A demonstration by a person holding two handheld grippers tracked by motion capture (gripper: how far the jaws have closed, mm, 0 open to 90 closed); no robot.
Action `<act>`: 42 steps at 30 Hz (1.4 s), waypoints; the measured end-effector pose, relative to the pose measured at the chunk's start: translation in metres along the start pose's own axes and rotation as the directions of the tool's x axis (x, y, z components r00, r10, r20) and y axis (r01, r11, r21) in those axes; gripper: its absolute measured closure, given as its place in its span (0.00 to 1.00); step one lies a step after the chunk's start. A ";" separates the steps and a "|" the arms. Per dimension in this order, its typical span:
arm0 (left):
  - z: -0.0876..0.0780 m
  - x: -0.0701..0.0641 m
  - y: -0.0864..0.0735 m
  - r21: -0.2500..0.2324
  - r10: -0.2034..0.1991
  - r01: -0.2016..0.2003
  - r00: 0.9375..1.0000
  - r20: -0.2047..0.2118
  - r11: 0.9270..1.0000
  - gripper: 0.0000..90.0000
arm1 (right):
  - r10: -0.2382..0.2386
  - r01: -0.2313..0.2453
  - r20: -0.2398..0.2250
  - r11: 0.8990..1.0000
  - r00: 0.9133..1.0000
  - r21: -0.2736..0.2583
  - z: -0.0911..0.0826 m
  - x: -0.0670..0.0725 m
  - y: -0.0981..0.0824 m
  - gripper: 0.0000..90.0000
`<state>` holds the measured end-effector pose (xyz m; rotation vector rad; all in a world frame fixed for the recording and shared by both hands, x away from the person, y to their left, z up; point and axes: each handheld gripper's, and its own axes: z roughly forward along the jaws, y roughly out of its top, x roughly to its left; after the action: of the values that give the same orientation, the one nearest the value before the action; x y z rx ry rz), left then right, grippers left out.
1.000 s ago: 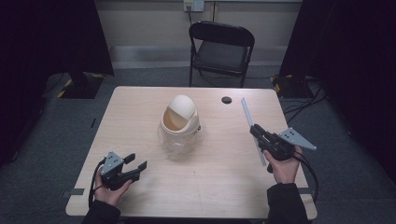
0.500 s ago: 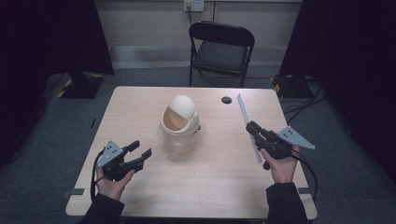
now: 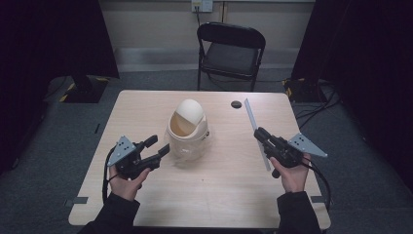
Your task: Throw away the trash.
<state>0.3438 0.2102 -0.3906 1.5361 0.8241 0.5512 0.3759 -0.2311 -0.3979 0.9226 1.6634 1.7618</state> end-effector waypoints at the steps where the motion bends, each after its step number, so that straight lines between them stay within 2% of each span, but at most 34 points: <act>1: 0.002 -0.001 0.002 -0.002 -0.001 0.001 1.000 0.008 1.000 0.46 | -0.003 0.003 -0.001 1.000 1.000 0.000 0.000 0.000 0.000 0.89; 11: 0.019 -0.019 0.019 -0.042 0.001 0.002 0.997 0.072 0.999 0.48 | -0.002 0.002 -0.017 1.000 1.000 0.004 -0.001 0.004 -0.002 0.89; 23: 0.040 -0.038 0.033 -0.069 0.006 0.003 0.993 0.122 0.998 0.49 | -0.012 0.011 -0.040 1.000 0.999 -0.004 -0.004 0.008 -0.002 0.89; 32: 0.064 -0.054 0.039 -0.077 0.002 0.011 0.985 0.171 0.997 0.50 | -0.014 0.014 -0.050 1.000 0.999 -0.003 -0.005 0.010 -0.003 0.89; 37: 0.078 -0.062 0.042 -0.079 -0.021 0.037 0.981 0.194 0.996 0.50 | -0.016 0.016 -0.056 1.000 0.998 -0.001 -0.005 0.011 -0.004 0.89; 42: 0.090 -0.069 0.044 -0.070 -0.019 0.035 0.978 0.209 0.997 0.50 | -0.018 0.018 -0.062 1.000 0.998 0.001 -0.005 0.013 -0.005 0.89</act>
<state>0.3767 0.0996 -0.3522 1.4841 0.6559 0.3890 0.3643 -0.2237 -0.4012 0.8591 1.7064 1.7942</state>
